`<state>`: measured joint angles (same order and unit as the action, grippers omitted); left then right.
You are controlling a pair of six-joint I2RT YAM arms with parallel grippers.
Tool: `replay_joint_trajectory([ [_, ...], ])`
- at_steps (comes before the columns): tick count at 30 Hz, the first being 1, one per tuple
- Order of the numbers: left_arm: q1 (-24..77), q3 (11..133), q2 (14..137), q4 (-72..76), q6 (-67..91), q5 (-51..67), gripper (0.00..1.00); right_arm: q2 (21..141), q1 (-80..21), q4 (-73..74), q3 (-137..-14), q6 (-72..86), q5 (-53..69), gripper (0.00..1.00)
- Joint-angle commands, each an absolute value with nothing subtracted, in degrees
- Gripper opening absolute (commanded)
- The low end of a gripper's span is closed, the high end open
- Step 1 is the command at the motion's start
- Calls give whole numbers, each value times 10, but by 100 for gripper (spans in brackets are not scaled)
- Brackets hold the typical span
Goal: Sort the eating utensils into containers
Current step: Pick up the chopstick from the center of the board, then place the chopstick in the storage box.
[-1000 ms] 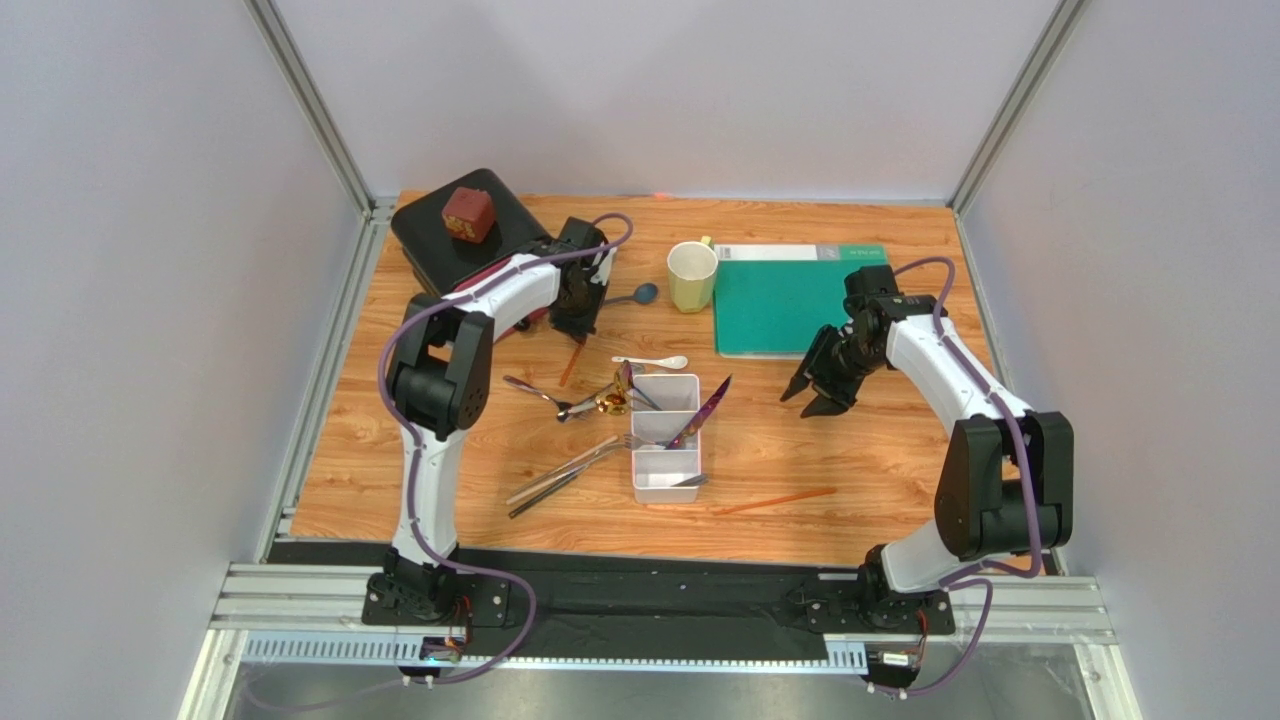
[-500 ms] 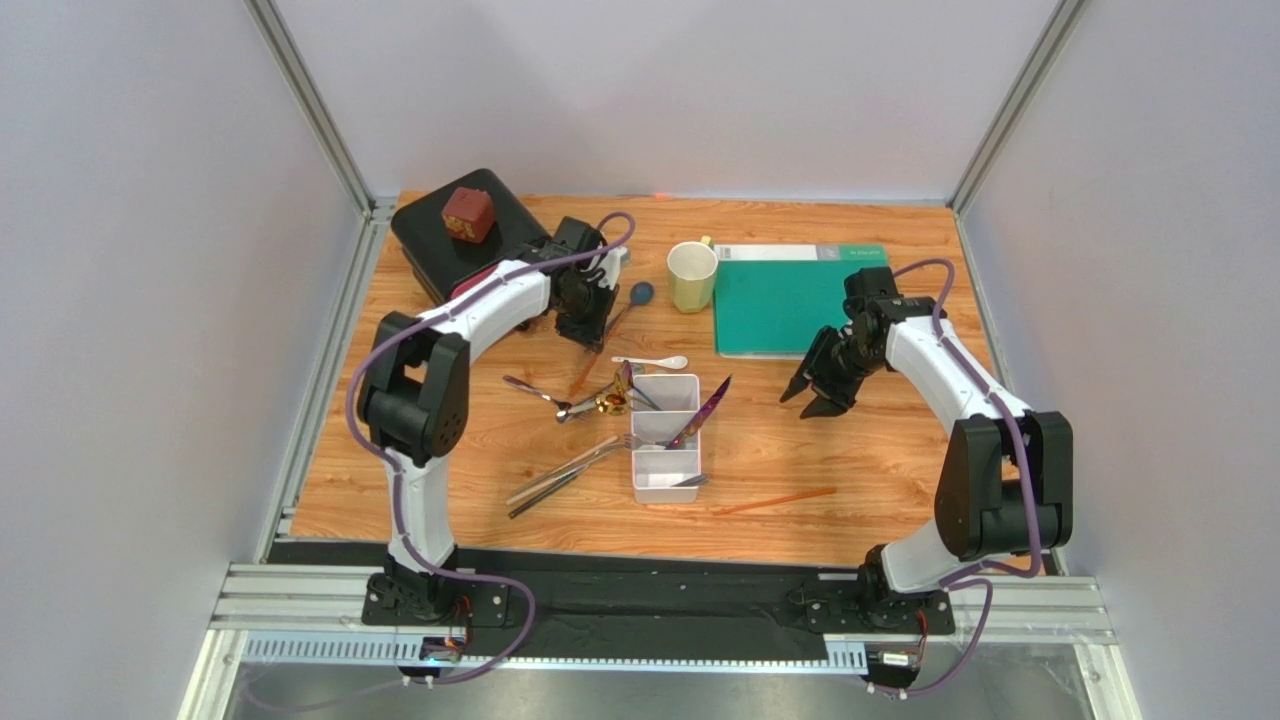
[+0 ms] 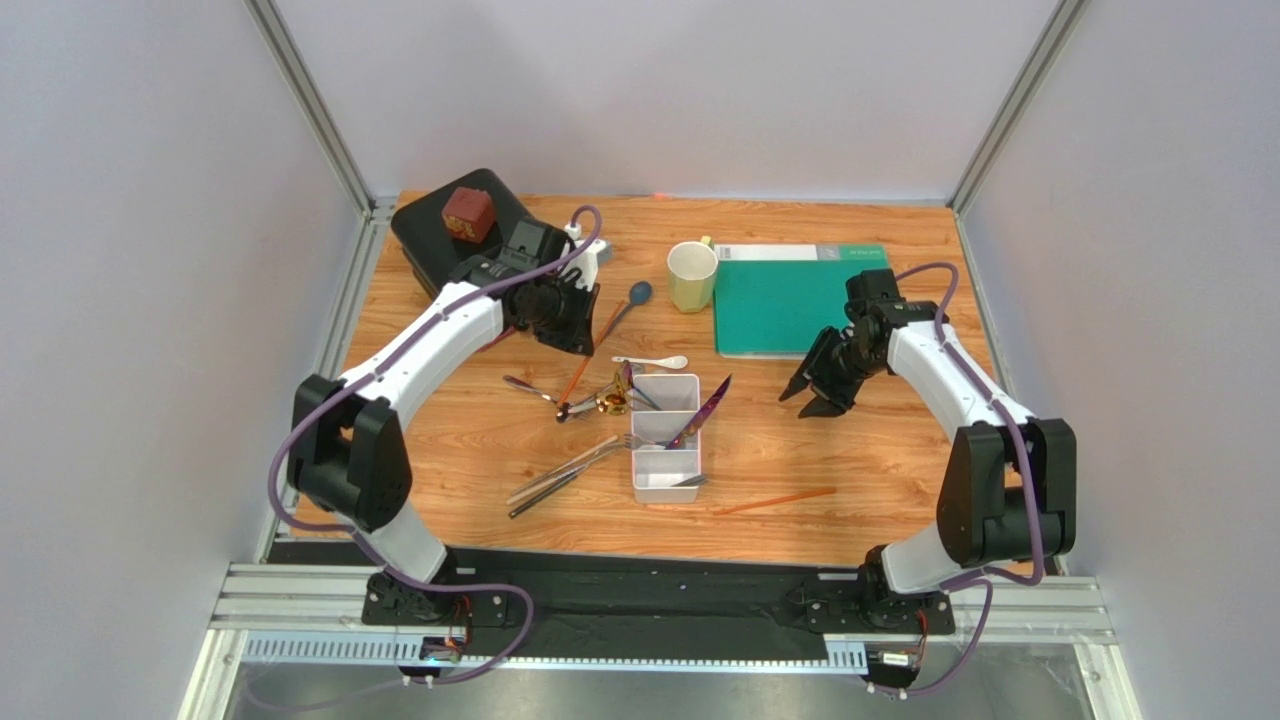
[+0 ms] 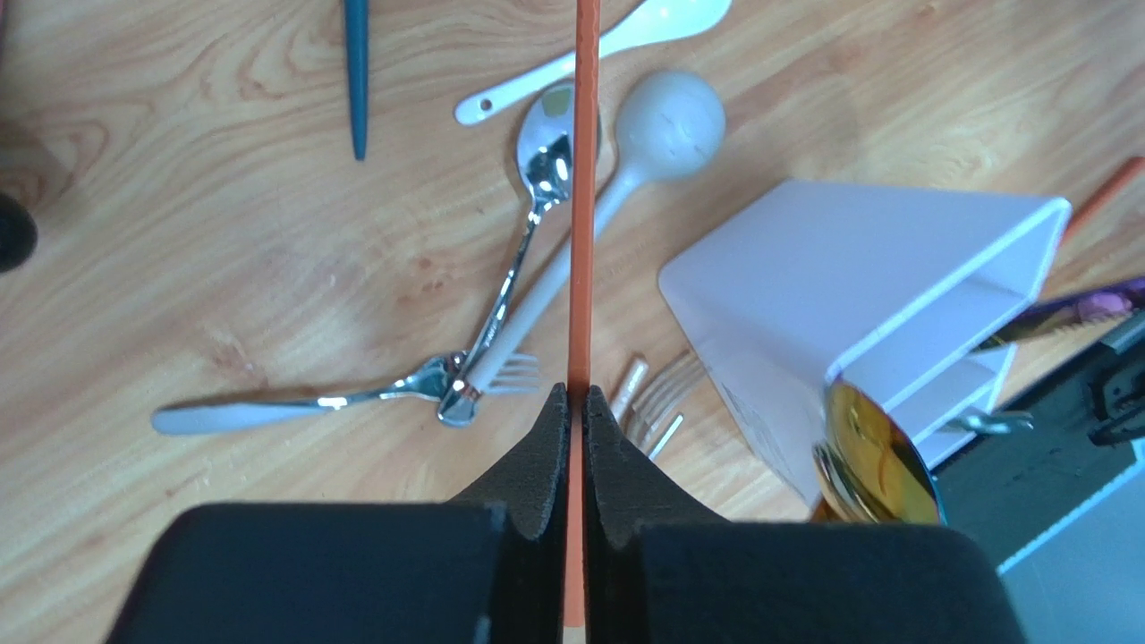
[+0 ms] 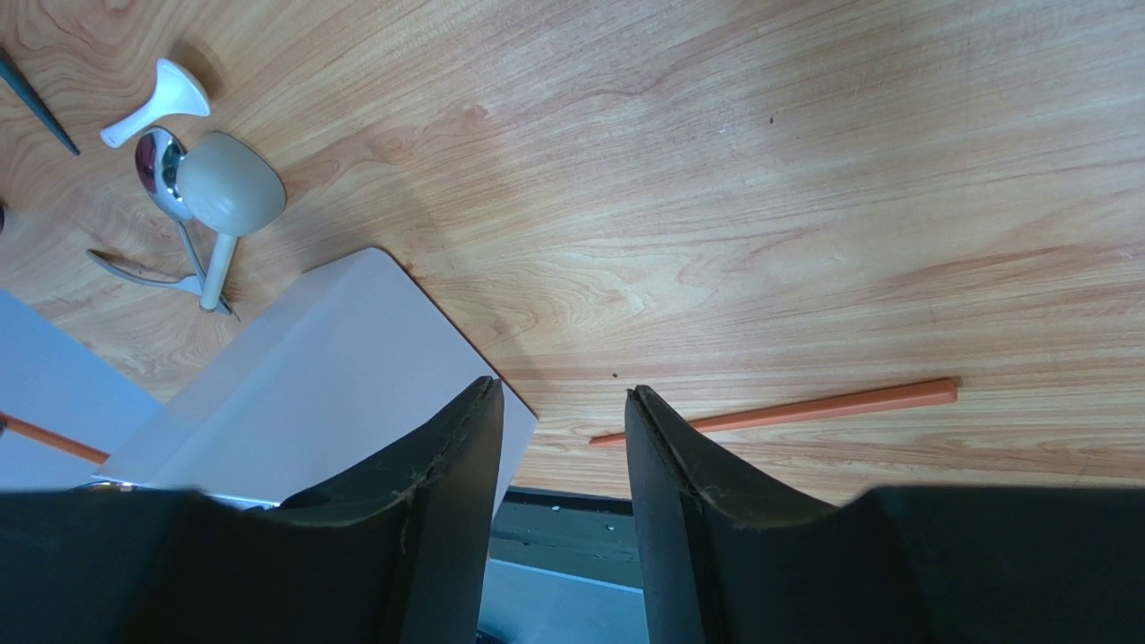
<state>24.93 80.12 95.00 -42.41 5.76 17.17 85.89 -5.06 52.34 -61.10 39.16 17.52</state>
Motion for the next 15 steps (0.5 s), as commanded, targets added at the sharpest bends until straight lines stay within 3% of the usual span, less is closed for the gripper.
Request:
replay_joint_trajectory([
  [1, 249, 773, 859, -369, 88, 189, 0, 833, -54, 510, -613, 406, 181, 43],
  [15, 281, 724, 703, -220, 211, 250, 0, 819, -67, 509, -611, 423, 174, 43],
])
